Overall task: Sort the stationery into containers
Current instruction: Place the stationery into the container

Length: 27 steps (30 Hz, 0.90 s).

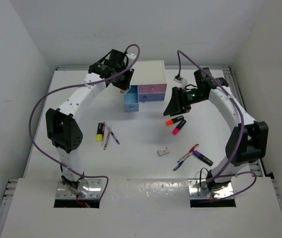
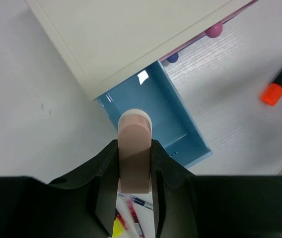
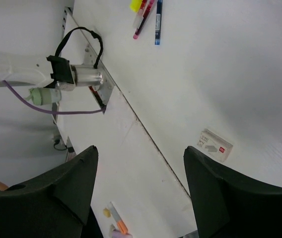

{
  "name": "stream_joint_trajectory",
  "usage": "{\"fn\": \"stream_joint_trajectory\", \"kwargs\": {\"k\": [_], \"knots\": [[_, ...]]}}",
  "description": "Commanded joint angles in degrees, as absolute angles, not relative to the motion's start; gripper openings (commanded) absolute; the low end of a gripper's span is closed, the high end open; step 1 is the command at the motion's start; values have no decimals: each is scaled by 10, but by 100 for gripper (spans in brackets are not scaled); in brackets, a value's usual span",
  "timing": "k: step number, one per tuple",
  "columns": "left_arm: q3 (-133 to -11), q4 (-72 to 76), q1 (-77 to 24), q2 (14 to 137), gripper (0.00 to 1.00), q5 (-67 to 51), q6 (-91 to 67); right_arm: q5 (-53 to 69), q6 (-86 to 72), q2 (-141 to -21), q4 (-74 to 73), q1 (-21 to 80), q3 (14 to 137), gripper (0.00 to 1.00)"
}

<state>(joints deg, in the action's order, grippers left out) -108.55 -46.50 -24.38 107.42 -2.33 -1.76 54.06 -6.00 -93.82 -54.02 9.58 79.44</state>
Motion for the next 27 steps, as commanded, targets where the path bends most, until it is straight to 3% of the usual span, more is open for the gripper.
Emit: {"fn": "stream_joint_trajectory", "kwargs": {"k": [1,27], "knots": [[-1079,-460,-242,1060,0,-37,-105,542,-51,-915,-532,85,787,69],[-1009,-363,-267,1067,0,-3,-139,544,-40,-904,-541,60,763,69]]}}
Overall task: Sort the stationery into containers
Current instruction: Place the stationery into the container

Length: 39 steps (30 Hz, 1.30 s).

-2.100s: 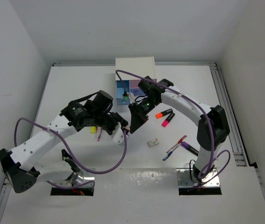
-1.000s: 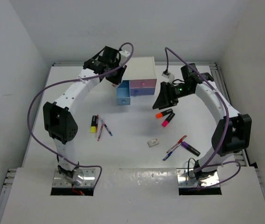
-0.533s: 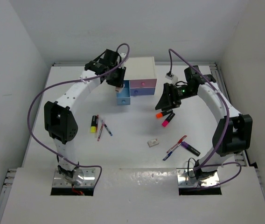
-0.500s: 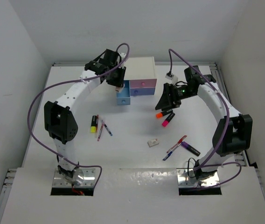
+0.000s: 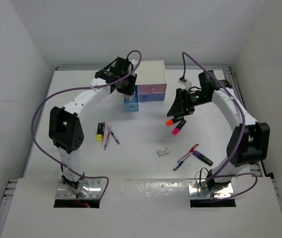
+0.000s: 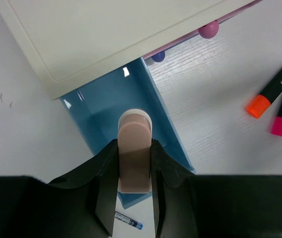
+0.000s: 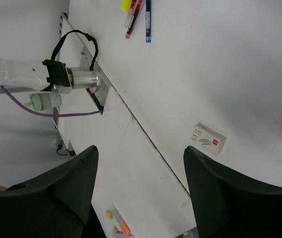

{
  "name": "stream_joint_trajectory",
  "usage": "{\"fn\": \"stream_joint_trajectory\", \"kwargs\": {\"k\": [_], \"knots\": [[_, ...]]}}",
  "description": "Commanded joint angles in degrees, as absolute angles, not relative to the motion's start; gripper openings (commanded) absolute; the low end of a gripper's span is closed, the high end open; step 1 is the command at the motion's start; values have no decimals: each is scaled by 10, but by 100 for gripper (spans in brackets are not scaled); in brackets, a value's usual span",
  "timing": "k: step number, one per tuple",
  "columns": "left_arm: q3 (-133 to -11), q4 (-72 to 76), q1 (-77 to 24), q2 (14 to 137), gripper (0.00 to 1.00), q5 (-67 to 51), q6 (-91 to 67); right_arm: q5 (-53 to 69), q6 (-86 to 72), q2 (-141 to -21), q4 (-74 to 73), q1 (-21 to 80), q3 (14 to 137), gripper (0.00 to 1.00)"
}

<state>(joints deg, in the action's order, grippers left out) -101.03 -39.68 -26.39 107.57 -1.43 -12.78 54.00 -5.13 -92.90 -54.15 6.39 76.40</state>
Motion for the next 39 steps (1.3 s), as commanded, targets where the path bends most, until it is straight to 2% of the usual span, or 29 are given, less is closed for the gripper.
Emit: {"fn": "stream_joint_trajectory", "kwargs": {"k": [1,39], "knots": [[-1009,-361,-267,1068,0,-3,-139,544,-40,-904,-541,59,762,69],[-1038,-319,-279,1150,1,43,-142,546,-14,-911,-577,36,755,68]]}}
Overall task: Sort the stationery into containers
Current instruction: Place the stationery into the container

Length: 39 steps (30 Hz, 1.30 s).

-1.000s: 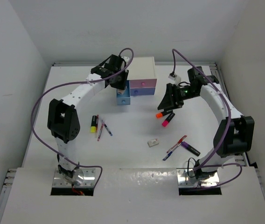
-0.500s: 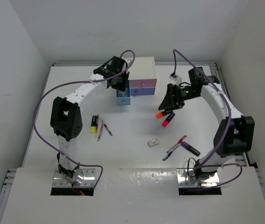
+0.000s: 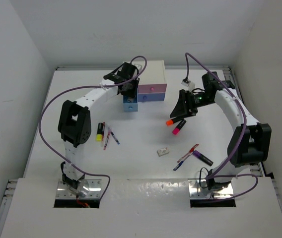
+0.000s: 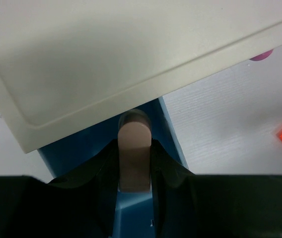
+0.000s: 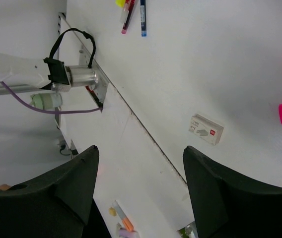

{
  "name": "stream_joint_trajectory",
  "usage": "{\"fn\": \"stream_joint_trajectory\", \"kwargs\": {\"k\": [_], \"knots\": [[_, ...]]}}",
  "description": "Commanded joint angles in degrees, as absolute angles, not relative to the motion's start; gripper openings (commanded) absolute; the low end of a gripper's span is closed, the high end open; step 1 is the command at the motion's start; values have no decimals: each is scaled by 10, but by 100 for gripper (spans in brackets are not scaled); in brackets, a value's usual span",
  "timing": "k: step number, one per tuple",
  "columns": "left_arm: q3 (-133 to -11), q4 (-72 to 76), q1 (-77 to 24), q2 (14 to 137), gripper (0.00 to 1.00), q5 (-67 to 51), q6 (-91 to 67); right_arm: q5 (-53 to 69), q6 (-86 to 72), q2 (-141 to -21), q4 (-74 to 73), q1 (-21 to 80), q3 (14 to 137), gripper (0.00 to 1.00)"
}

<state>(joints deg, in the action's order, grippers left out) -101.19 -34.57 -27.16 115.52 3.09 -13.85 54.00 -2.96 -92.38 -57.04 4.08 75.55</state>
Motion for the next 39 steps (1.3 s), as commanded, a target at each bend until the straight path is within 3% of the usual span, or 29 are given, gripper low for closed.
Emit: {"fn": "stream_joint_trajectory", "kwargs": {"k": [1,10,22,29,39], "knots": [[-1038,-319,-279,1151,2,45,-144,547,-14,-913,-577,37,755,68],[-1027,-307,-280,1145,14,65,-145,549,-14,-918,-577,35,757,68],[-1036,-308,-292,1128,45,82,-140,548,-14,-917,-578,35,760,68],[-1039,-309,-294,1111,47,90,-135,545,-10,-916,-584,36,770,68],[-1041,-313,-307,1058,38,120,-112,530,-4,-909,-586,35,771,66]]}}
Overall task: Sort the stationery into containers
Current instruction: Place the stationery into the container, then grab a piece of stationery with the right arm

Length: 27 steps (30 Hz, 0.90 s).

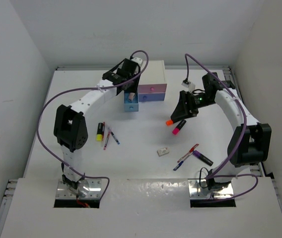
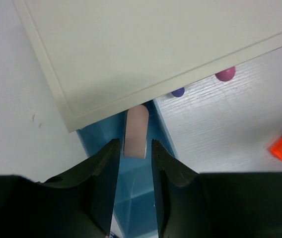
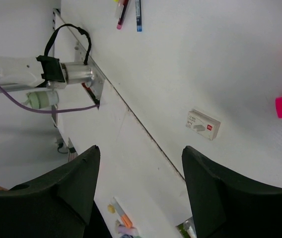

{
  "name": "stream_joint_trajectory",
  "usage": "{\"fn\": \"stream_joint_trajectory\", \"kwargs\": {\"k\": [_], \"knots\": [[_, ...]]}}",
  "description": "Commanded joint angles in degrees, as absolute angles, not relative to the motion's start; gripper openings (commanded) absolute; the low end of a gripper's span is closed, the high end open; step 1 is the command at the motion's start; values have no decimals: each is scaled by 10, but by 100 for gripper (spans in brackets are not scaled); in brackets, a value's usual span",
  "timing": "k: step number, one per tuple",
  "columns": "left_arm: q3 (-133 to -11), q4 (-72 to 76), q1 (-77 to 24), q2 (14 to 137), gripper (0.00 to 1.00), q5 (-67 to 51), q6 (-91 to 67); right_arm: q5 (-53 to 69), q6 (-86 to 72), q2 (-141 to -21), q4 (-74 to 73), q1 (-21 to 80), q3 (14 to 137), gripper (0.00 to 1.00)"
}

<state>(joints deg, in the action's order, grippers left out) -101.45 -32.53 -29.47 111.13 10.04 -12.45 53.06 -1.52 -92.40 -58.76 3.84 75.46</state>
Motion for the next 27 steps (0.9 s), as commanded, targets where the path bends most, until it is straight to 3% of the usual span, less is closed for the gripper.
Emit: {"fn": "stream_joint_trajectory", "kwargs": {"k": [1,6,9,10,11,12,16,20,27], "knots": [[-1041,-314,-308,1055,37,121,-106,530,-4,-909,-584,36,771,66],[-1034,-325,-313,1015,33,106,-80,515,46,-893,-595,44,760,64],[-1001,-327,-306,964,39,36,-23,459,122,-858,-607,82,719,64],[-986,-330,-303,951,45,-24,17,418,160,-843,-602,116,701,63],[-981,-346,-299,938,59,-47,30,396,177,-829,-595,135,680,63],[-974,-351,-287,916,67,-73,32,372,190,-797,-584,155,631,64],[-916,-354,-228,855,88,-243,35,279,239,-734,-487,289,511,68],[-868,-336,-177,805,93,-371,18,235,249,-746,-433,331,467,76],[-787,-293,-95,737,93,-474,-31,180,269,-808,-311,372,474,81]]}}
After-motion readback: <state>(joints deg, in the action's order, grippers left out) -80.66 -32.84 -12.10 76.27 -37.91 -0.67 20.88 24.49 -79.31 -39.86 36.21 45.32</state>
